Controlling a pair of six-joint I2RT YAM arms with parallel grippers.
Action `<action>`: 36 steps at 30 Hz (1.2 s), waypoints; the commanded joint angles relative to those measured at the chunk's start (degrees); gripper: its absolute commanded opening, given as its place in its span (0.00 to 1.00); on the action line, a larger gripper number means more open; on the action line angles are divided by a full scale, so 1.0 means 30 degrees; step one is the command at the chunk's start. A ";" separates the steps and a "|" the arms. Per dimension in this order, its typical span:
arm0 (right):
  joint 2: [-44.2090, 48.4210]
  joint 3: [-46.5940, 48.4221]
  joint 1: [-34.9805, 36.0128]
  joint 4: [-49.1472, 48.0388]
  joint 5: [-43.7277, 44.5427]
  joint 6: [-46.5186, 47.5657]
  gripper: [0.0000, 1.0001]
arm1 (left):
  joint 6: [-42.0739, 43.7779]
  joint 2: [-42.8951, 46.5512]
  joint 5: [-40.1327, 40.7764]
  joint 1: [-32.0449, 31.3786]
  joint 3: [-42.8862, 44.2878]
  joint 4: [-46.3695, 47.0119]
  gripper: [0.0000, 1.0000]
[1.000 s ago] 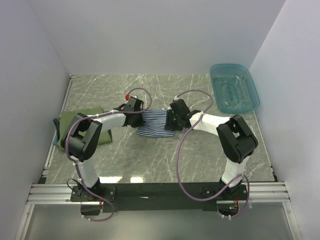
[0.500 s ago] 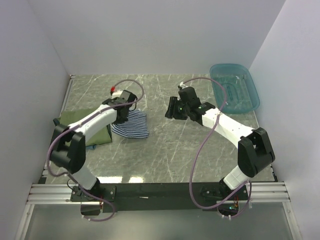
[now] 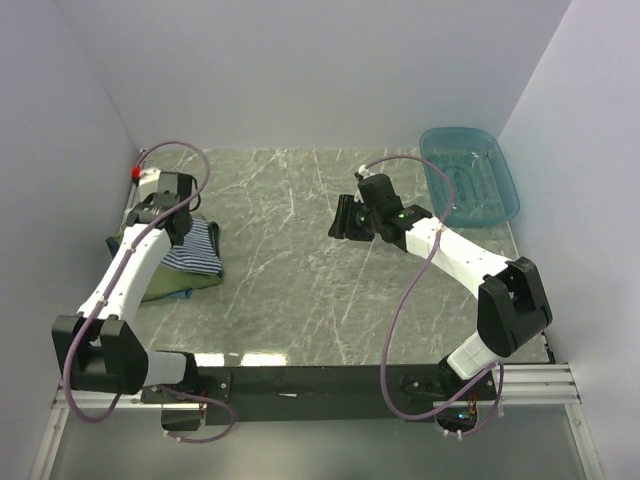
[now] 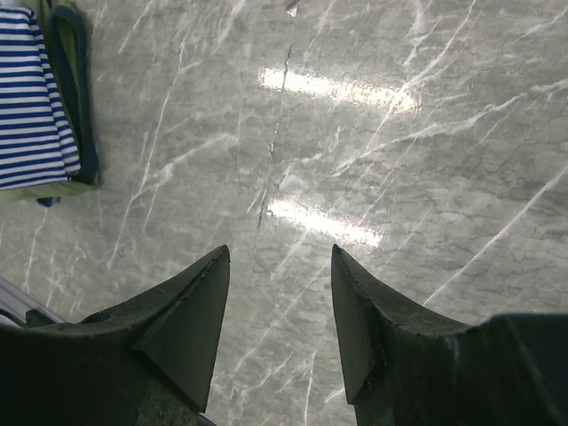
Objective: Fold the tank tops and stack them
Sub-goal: Neatly place the folded tank top to the corner
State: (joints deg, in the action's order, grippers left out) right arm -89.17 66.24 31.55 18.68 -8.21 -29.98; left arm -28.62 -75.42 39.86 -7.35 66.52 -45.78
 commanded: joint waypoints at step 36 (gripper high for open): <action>1.3104 -0.8540 -0.0263 -0.0485 0.5077 -0.2077 0.89 | -0.4638 0.5306 -0.8219 -1.3360 -0.6058 1.0013 0.99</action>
State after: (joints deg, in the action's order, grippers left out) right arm -56.12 43.09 30.87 17.21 2.42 -34.50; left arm -39.81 -59.77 13.50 -43.20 50.22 -21.80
